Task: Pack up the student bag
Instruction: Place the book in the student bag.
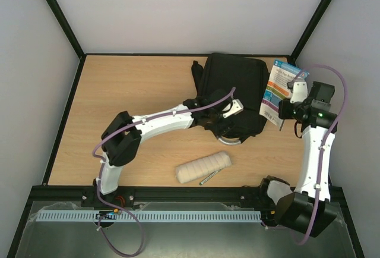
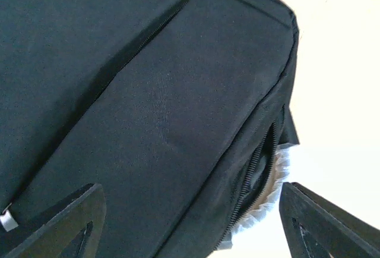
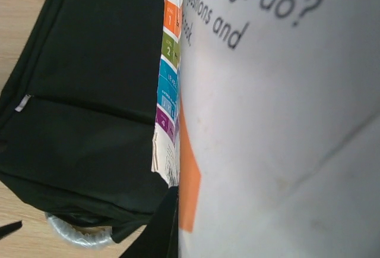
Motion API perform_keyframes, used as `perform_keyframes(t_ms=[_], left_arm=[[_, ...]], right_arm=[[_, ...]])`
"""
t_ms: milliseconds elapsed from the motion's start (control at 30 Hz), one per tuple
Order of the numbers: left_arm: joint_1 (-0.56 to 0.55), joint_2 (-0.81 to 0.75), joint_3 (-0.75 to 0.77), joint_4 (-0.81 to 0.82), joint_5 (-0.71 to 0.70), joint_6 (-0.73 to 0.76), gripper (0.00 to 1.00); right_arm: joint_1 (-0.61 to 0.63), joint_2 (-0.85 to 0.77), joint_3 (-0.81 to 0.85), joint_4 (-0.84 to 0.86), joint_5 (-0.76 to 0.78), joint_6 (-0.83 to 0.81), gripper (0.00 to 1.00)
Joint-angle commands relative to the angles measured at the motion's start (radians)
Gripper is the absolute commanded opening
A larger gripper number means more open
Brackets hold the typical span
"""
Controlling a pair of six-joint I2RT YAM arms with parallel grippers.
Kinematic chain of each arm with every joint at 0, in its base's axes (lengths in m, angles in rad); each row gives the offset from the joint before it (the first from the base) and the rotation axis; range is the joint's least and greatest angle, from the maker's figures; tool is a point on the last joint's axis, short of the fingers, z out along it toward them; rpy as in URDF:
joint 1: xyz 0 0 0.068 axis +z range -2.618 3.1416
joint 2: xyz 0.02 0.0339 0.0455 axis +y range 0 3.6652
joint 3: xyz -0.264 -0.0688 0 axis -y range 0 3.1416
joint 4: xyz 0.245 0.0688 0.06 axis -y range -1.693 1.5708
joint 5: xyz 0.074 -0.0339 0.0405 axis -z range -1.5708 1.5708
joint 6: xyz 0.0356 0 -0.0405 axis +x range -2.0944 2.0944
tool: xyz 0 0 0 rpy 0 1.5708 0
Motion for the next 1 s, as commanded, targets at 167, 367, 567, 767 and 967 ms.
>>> perform_keyframes(t_ms=[167,367,567,767,967], left_arm=[[0.006,0.124,0.158,-0.178,0.092,0.191,0.79],[0.007,0.211,0.229,-0.224,0.085,0.225,0.78],[0.004,0.269,0.263,-0.239,0.031,0.26,0.76],[0.021,0.282,0.266,-0.237,0.014,0.26,0.64],[0.053,0.257,0.257,-0.235,0.023,0.229,0.28]], right_arm=[[-0.066,0.034,0.001,-0.093,-0.127,-0.067,0.01],[-0.067,0.035,0.006,-0.089,-0.132,-0.055,0.01],[-0.067,0.061,0.005,-0.08,-0.112,-0.045,0.01],[-0.067,0.069,-0.007,-0.046,-0.084,-0.038,0.01],[-0.069,0.133,-0.024,0.075,0.03,-0.026,0.01]])
